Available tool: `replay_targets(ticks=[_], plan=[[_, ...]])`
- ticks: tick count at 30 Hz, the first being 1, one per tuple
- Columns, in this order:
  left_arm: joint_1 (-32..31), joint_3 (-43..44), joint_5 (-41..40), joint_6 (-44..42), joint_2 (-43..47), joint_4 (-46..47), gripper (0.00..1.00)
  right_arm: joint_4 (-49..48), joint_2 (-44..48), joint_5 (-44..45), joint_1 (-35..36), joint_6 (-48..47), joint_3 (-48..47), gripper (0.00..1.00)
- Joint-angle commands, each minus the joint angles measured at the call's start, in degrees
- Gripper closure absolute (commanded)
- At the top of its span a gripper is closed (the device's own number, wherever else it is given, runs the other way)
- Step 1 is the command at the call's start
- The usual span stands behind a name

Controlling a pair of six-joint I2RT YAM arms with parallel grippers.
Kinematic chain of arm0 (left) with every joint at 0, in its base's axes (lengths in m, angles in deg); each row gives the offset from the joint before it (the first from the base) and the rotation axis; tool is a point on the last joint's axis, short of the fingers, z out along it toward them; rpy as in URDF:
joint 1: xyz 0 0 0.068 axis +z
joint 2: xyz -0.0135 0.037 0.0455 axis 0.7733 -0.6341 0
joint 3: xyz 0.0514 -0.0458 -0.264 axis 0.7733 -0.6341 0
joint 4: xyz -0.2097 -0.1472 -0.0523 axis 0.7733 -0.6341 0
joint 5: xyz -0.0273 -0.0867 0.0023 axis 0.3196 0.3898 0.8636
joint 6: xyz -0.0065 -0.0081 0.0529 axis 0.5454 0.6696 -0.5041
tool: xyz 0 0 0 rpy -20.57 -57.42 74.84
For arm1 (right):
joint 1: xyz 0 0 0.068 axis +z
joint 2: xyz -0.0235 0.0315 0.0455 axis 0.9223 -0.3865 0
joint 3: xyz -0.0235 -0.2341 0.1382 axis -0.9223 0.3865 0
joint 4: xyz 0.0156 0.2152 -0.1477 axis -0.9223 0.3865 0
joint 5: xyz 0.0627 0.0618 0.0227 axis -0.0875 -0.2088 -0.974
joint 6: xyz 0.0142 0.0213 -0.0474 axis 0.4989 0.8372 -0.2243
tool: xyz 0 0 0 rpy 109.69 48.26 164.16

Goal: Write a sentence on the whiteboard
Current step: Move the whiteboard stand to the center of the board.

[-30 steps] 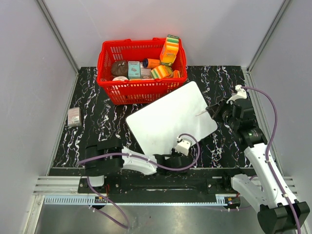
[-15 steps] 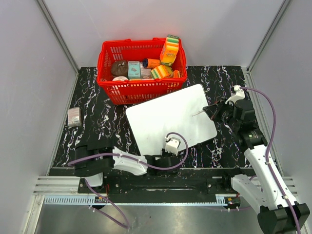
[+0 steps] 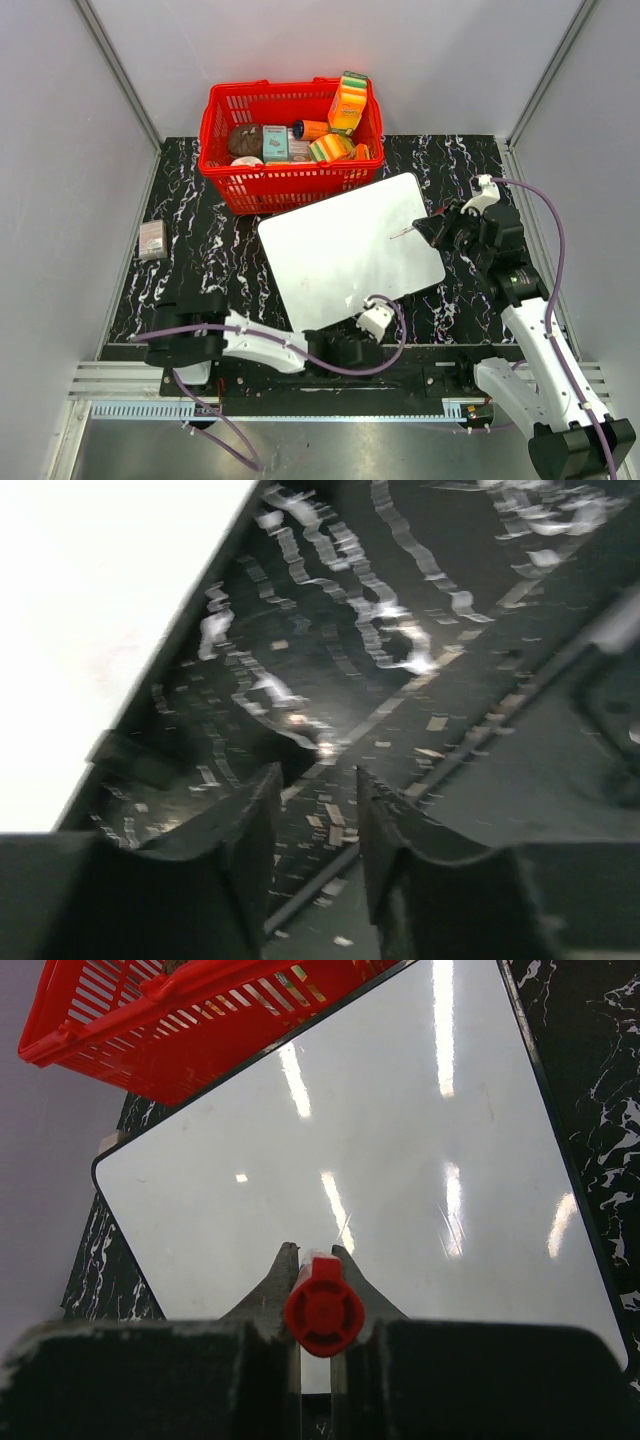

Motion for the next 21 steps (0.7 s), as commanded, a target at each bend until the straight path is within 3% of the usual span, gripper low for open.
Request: replay_targets(ticks=[1,3,9,13,21], plan=[[-3.20,5.98,-0.43,-8.06,6.76,0.04,0.47,-2.75,1.30,-2.05,-0.13,-0.82,-0.04,1.00],[-3.29,5.73,0.38,-8.77,10.10,0.83,0.27,-2.75,1.39,-1.88,-0.13,-0.99,-0.04,1.00],[-2.76,0.73,-0.77,-10.00,21.17,0.74,0.09,-1.88,1.65,0.14,-0.22,-3.27,-0.65,1.00],[0.75,-2.09,3.97,-10.97,29.59,0.83,0.05,-2.14,1.83,-0.38,-0.13,-3.10,-0.21,1.00],[14.28,-8.68,12.49,-9.56,45.60,-1.71,0.01,-2.84,1.74,-3.81,-0.13,-2.75,1.10,1.00]])
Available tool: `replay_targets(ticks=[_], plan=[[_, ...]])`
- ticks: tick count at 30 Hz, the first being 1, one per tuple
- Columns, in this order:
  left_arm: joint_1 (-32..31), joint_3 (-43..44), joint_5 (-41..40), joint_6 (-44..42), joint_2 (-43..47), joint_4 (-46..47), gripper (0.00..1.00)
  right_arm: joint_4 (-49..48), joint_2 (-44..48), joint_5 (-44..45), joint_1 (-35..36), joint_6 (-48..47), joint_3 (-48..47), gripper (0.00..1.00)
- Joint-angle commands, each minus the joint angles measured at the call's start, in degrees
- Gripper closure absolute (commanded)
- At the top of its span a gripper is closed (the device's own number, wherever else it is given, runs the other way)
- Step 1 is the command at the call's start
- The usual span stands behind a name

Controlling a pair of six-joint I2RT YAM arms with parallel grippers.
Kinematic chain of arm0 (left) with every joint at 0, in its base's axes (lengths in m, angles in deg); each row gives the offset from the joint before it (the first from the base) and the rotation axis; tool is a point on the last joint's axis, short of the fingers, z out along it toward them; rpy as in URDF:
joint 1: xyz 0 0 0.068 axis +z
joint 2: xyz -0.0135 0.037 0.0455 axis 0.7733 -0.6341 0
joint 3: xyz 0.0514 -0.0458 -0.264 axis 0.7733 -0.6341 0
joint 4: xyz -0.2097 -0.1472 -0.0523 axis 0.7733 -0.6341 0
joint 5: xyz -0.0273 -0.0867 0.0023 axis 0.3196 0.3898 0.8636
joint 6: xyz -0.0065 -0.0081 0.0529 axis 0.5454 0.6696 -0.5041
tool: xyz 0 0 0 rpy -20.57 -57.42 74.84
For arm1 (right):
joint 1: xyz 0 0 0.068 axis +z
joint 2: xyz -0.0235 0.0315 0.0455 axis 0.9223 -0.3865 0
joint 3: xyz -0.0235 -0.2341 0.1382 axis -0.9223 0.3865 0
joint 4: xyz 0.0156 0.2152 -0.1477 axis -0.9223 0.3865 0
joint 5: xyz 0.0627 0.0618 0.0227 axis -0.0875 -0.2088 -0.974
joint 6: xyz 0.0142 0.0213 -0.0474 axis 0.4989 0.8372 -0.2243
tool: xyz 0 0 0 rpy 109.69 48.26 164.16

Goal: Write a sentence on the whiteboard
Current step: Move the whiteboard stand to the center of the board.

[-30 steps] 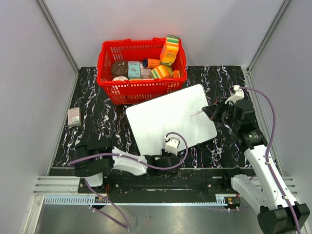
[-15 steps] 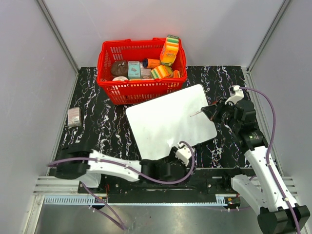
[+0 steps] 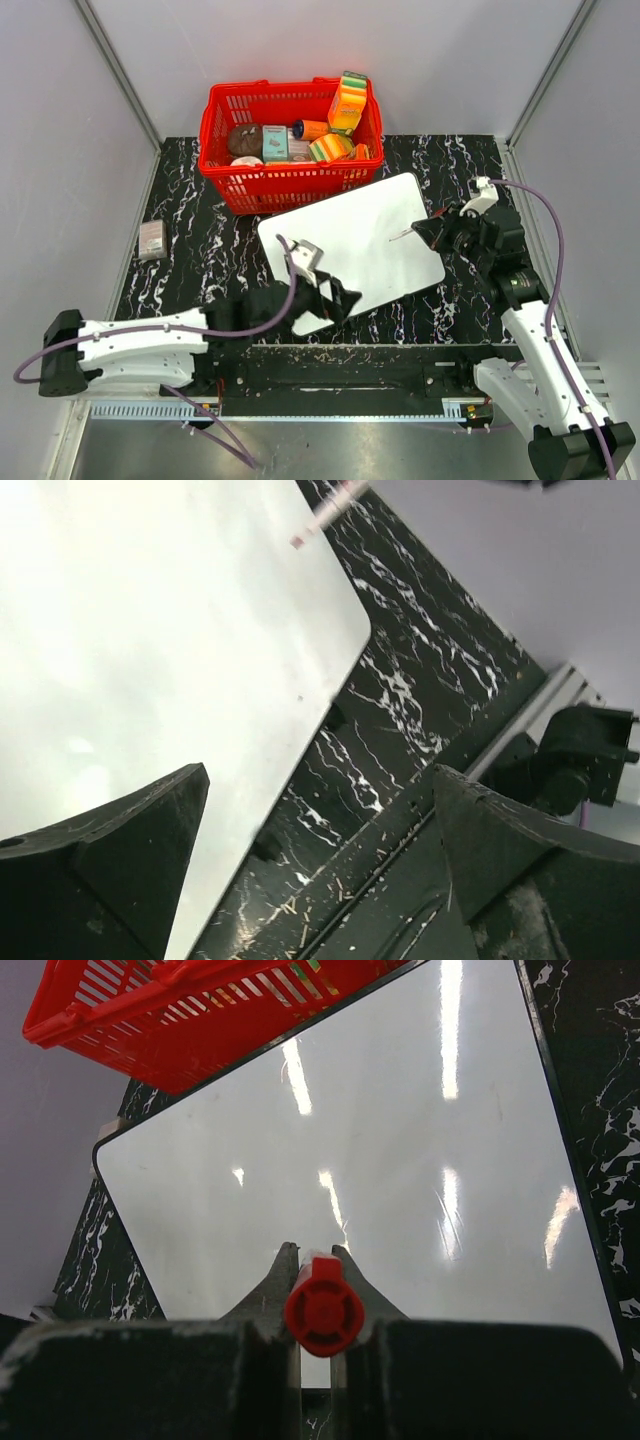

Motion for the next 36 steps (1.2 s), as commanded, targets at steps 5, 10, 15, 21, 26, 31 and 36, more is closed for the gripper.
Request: replay_targets(ticks=[5,10,15,21,26,31,36], plan=[[14.66,-2.92,7.06,-0.86,22.50,-12.36,0.01,0.07,-1.85,-7.46,-0.13,-2.53,-2.40,1.00],[20.11,-0.91,5.12,-4.55,33.93,-22.02,0.01,0.87,-2.04,-8.61,-0.13,-2.37,-4.34,1.00],[21.27,3.84,10.81,-6.40,32.99,-28.45,0.01,2.19,-0.11,-9.92,-0.13,-1.66,-3.20,1.00],[22.41,5.95,16.98,-4.12,25.61,-29.08,0.01,5.00,2.71,-11.77,-0.13,-1.40,-1.35,1.00],[31.18,7.01,24.61,-4.03,21.21,-28.29,0.01,8.42,1.22,-13.17,-0.13,-3.50,-1.97,1.00],[48.11,4.20,42.10,-3.24,19.98,-25.39,0.01,8.43,3.76,-11.86,-0.13,-3.07,-0.48,1.00],[61.85,-0.11,55.72,-1.05,17.69,-19.77,0.01,9.57,5.17,-11.25,-0.13,-3.33,-1.08,1.00]])
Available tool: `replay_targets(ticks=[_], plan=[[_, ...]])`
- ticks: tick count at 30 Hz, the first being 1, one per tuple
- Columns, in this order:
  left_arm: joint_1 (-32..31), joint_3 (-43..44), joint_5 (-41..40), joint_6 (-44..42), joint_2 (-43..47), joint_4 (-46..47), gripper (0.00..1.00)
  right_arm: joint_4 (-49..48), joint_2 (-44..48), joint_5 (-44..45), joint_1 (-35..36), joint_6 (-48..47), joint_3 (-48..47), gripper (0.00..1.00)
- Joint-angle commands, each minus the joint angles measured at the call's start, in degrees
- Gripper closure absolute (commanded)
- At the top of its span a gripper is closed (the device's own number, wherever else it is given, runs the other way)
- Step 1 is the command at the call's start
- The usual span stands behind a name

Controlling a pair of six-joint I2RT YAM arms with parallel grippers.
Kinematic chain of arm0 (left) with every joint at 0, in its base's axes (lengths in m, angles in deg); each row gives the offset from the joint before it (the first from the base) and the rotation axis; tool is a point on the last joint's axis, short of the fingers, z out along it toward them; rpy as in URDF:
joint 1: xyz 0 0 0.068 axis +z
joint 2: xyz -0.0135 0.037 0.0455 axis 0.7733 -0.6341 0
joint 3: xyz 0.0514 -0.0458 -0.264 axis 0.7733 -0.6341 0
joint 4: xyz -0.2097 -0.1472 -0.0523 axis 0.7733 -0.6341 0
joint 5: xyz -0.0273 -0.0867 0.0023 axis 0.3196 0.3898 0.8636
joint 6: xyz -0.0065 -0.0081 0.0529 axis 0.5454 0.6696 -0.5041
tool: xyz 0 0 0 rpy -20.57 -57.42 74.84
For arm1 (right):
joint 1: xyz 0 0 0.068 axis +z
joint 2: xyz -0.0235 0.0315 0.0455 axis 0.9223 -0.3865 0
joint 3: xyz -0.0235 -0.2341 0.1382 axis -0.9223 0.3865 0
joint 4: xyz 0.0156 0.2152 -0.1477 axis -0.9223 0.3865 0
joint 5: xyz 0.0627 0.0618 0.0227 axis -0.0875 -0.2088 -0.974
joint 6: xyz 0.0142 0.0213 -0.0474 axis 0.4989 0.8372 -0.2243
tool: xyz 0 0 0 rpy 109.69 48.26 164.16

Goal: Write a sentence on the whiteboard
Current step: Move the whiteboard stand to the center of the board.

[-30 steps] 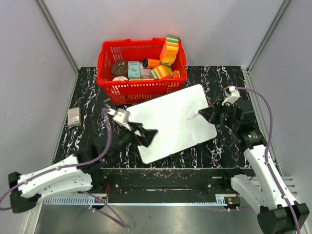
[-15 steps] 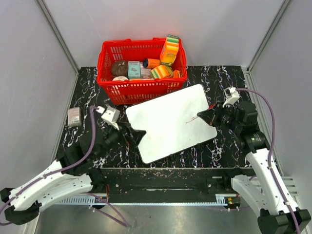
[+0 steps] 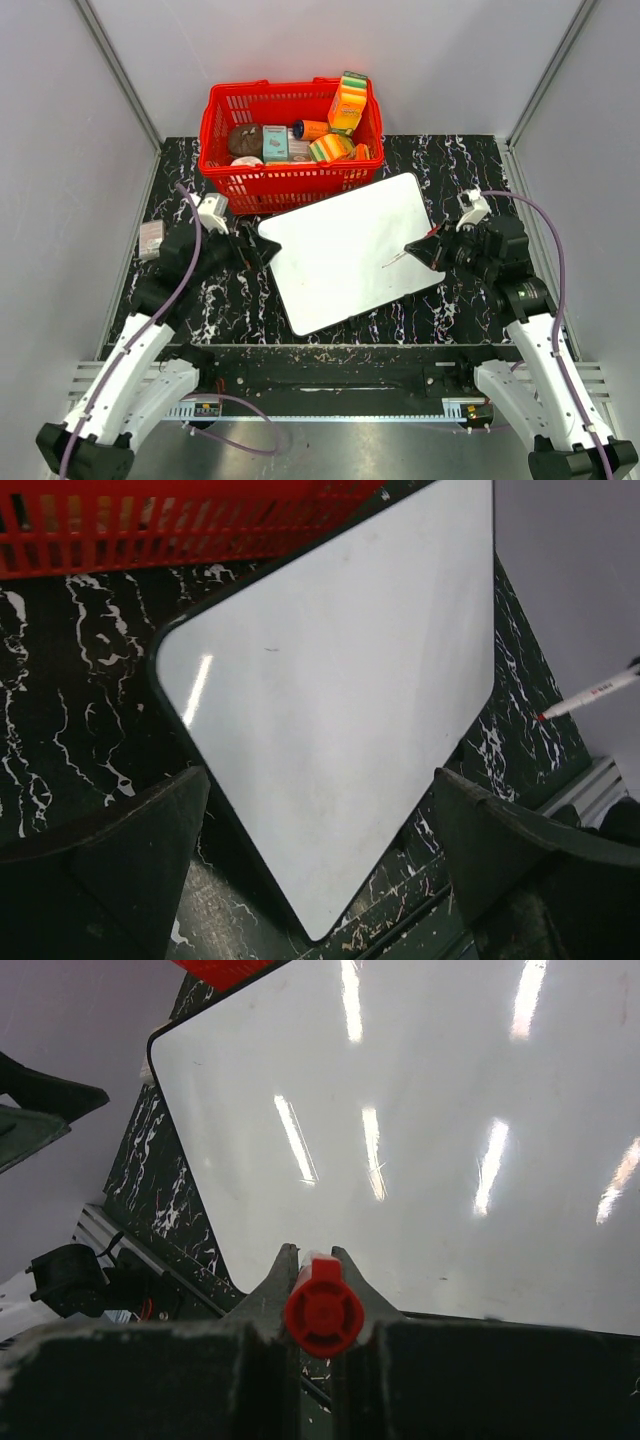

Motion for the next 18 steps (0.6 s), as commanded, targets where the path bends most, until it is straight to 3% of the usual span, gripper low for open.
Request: replay_targets(ticks=[1,7,18], plan=[[11.17,-3.17,15.09,2.28,-1.67,6.64,0.01,0.48,1.52,0.97,-0.13,-1.49,-1.04,1.00],[18.67,-4.57,25.10,5.17,-9.05,9.53,0.01,-2.59,-1.10,-0.86,-0.21,-1.76,0.36,1.00],[18.85,-17.67,20.28,10.36,-7.65,29.04,0.01,-11.73,-6.12,-5.43,-0.21,2.11,1.50,1.00]])
